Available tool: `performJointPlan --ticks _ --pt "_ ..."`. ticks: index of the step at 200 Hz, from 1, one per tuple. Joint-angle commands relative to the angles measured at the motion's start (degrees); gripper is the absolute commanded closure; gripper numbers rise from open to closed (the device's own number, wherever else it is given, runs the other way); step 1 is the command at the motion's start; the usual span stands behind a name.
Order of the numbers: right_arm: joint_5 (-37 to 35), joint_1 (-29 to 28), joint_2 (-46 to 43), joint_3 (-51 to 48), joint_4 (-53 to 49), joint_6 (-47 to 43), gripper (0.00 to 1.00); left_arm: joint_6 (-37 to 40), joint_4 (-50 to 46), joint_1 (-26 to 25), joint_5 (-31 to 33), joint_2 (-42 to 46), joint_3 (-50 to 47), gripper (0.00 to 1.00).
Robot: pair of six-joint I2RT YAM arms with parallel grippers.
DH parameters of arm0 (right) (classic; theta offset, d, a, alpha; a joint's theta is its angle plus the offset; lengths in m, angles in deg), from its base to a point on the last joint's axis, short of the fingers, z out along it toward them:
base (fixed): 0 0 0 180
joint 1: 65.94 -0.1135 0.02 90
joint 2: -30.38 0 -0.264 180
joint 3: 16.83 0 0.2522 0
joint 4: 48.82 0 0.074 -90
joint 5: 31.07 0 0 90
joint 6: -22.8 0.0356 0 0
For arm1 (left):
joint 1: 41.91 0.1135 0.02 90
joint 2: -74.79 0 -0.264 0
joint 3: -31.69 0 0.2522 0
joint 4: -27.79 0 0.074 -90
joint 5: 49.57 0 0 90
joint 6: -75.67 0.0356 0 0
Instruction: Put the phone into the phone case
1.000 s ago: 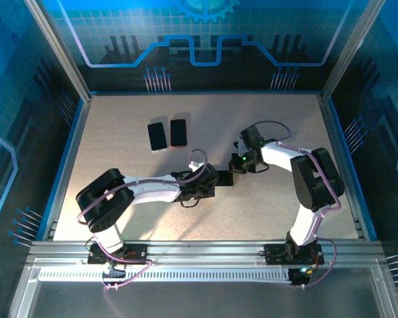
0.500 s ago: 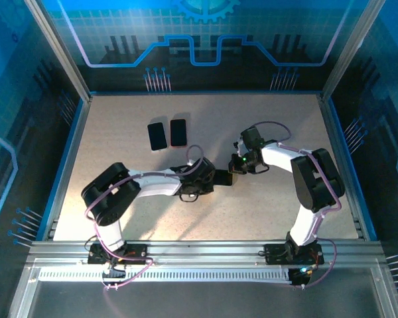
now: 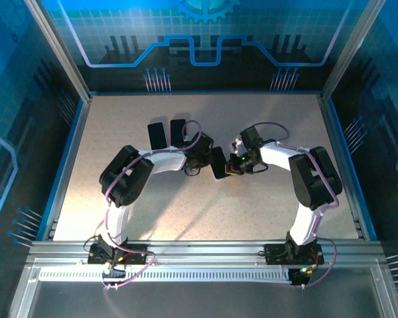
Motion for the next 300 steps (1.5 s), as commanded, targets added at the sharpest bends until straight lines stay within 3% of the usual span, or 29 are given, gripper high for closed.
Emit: performJointPlan --ticks 1,63,162,266,300 --pt "1.31 -0.03 2.8 0.86 4.3 2.86 1.0 1.73 -1.56 0.58 2.09 -1.93 3.21 1.0" --pt "-1.54 0.23 4.55 3.36 6.03 4.2 1.0 2.95 -1.1 1.75 4.15 2.75 1.24 1.0" --pt "-4.09 0.05 8.21 2.04 18.42 17.68 1.0 3.85 -3.78 2.98 7.24 20.55 -8.97 1.0" --pt "-6.68 -4.05 19.06 17.8 18.31 20.76 1.0 0.67 -6.56 3.25 7.09 31.46 -20.94 1.0" --pt "-3.71 -4.05 16.34 17.67 20.15 18.88 1.0 1.45 -7.92 3.23 8.26 34.36 -23.04 1.0"
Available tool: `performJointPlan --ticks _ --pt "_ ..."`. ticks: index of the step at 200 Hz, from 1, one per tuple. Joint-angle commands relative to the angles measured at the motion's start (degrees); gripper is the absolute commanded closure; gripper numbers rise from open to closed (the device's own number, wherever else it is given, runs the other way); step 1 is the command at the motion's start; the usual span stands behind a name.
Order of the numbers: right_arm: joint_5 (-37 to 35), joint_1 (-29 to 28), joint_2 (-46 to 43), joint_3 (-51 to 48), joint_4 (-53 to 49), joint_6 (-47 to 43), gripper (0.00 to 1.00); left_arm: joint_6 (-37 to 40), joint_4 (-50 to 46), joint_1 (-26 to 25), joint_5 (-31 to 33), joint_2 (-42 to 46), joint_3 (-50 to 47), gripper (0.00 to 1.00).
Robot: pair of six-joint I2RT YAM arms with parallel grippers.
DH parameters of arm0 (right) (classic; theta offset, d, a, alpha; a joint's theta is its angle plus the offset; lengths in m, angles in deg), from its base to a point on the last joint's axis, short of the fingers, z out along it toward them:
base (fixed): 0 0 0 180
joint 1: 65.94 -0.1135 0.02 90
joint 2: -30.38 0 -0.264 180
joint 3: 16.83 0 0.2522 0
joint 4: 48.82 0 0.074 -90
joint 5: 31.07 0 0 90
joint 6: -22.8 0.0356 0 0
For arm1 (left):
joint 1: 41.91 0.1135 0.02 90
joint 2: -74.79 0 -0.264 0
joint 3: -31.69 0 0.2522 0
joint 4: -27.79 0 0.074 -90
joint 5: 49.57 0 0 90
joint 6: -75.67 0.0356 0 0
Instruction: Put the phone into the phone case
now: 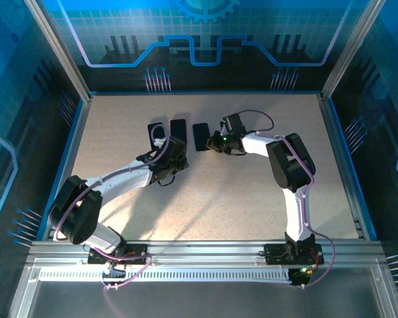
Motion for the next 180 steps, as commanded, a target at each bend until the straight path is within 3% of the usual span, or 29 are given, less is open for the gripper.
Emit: performJointPlan --ticks 1,12,19,30,32,33,36,45,55,83,119,158,180 --pt "0.27 -0.5 -1.0 -0.04 0.15 -1.82 1.0 0.1 -1.81 0.43 1.88 3.25 -1.64 1.0" --pt "1.04 -0.42 -3.79 -0.9 -0.35 -4.46 0.98 0.85 -2.17 0.4 2.58 4.14 -1.96 1.0" --pt "1.59 -0.32 -6.03 -1.57 -0.58 -6.34 0.84 1.55 -2.38 0.43 2.98 4.77 -2.24 0.86" --pt "2.3 -0.04 -9.57 -2.79 -1.34 -9.68 0.34 2.33 -3.18 0.48 4.11 5.52 -2.33 0.52" --pt "2.36 0.05 -10.18 -3.02 -1.59 -10.22 0.12 2.43 -3.39 0.52 4.4 5.63 -2.33 0.49" --pt "2.35 0.08 -10.52 -3.18 -1.73 -10.57 0.06 2.52 -3.52 0.52 4.56 5.68 -2.33 0.47" --pt "2.36 0.21 -11.39 -3.36 -2.24 -11.52 0.0 2.65 -3.83 0.54 4.89 5.8 -2.27 0.43" --pt "2.84 0.84 -13.81 -3.83 -4.23 -14.05 0.0 3.62 -4.63 0.72 5.71 6.21 -2.05 0.18" --pt "4.15 1.97 -16.15 -4.28 -6.31 -16.58 0.0 4.87 -5.83 0.93 6.77 6.79 -1.71 0.08" --pt "3.48 6.4 -23.11 -7.12 -12.46 -23.3 0.0 10.04 -7.35 1.62 12.76 9.9 -1.75 0.03" --pt "-11.2 9.79 -34.54 -14.33 -16.72 -35.45 0.0 18.91 -3.07 5.28 17.15 14.25 -4.89 0.01" --pt "-29.79 11.14 -44.55 -25.0 -10.88 -45.57 0.0 26.99 2.21 11.21 17.72 16.61 -8.05 0.01" --pt "-34.03 13.66 -46.66 -31.27 -3.29 -47.63 0.0 27.61 4.25 15.84 17.5 17.96 -10.41 0.01"
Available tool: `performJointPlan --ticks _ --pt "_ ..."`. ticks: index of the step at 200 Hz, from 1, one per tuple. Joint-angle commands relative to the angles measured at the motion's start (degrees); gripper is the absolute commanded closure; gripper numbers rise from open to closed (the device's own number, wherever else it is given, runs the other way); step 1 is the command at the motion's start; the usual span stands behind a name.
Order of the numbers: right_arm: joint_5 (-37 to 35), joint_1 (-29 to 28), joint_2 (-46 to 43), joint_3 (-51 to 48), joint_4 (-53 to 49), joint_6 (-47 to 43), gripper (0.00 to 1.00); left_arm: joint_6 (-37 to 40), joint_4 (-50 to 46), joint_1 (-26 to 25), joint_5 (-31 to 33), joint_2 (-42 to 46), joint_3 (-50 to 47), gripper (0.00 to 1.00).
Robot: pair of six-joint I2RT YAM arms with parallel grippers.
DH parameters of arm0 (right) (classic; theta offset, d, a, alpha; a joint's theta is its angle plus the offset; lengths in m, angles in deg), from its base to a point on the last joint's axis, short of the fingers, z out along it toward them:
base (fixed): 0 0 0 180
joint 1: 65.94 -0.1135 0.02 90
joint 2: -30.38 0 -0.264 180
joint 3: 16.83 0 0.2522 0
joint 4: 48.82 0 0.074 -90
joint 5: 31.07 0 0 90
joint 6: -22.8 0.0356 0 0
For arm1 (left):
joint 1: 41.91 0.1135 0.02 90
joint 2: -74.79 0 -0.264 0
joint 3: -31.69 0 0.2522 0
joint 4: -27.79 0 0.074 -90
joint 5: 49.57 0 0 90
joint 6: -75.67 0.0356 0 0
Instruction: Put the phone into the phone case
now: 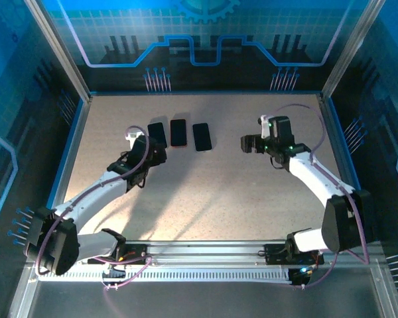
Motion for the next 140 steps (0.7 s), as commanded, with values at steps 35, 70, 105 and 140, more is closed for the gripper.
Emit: performJointPlan --ticks 35,70,105,140 --pt "-9.43 5.07 -1.92 -15.9 25.41 -9.98 0.0 10.2 14.81 8.97 3.1 5.67 -9.35 0.01" --pt "-8.81 5.46 -1.19 -23.83 43.68 -10.58 0.0 16.29 28.79 11.66 0.52 6.04 -15.95 0.02" --pt "-6.25 5.76 1.89 -25.64 48.95 -11.52 0.0 18.6 41.87 14.34 -3.81 3.35 -21.51 0.02" --pt "-1.92 7.57 4.52 -28.3 55.7 -10.88 0.0 22.56 57.61 16.79 -8.54 -6.22 -24.09 0.02"
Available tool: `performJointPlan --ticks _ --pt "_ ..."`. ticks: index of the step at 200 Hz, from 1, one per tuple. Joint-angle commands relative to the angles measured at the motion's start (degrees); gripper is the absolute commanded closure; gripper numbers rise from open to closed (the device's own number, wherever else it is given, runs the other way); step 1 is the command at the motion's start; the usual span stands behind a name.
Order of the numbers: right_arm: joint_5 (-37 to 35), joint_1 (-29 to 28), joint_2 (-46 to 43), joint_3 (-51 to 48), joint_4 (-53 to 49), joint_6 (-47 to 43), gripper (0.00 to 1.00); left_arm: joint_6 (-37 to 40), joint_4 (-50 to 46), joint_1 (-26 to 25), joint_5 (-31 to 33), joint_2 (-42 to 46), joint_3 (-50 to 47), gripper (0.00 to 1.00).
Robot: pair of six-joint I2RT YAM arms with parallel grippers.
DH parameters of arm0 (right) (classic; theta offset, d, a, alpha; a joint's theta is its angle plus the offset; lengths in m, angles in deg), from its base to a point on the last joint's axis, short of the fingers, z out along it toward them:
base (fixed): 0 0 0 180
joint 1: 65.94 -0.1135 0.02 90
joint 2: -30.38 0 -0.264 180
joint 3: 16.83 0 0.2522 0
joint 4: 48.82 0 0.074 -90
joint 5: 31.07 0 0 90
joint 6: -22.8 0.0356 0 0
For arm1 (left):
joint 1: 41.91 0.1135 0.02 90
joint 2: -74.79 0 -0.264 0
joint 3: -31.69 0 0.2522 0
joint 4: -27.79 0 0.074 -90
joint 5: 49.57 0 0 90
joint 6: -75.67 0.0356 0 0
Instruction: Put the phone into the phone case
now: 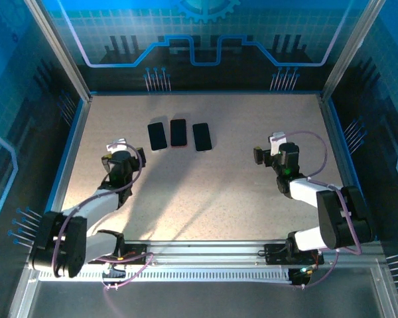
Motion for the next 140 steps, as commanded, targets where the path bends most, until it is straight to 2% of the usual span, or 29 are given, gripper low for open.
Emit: performJointPlan --ticks 1,15,29,48,53,63,93,140 --pt "4.08 2.42 1.74 -2.58 10.07 -0.22 0.0 3.91 17.28 2.29 -5.71 -6.33 -2.05 0.02" --pt "7.55 3.82 2.75 -4.82 14.76 0.49 0.0 5.7 22.2 3.26 -9.84 -10.19 -1.78 0.03" --pt "9.56 4.78 4.21 -6.68 19.42 0.94 0.0 5.86 20.98 3.87 -13.33 -12.93 -0.23 0.03" --pt "11.53 5.44 7.13 -7.61 24.25 1.03 0.0 6.99 26.84 3.97 -16.3 -18.44 -0.76 0.03" --pt "11.81 5.46 6.64 -7.39 23.1 0.95 0.0 7.74 29.24 3.97 -16.18 -19.59 -0.98 0.02" --pt "12.14 5.78 6.62 -6.69 21.41 1.06 0.0 6.78 25.01 4.37 -17.64 -18.09 -0.38 0.02" --pt "11.01 5.94 6.62 -3.71 15.67 1.77 0.0 6.57 24.8 5.37 -20.01 -18.6 0.45 0.01" --pt "10.21 5.61 6.81 -3.74 16.04 1.58 0.0 6.46 24.36 5.64 -20.44 -18.56 0.59 0.01"
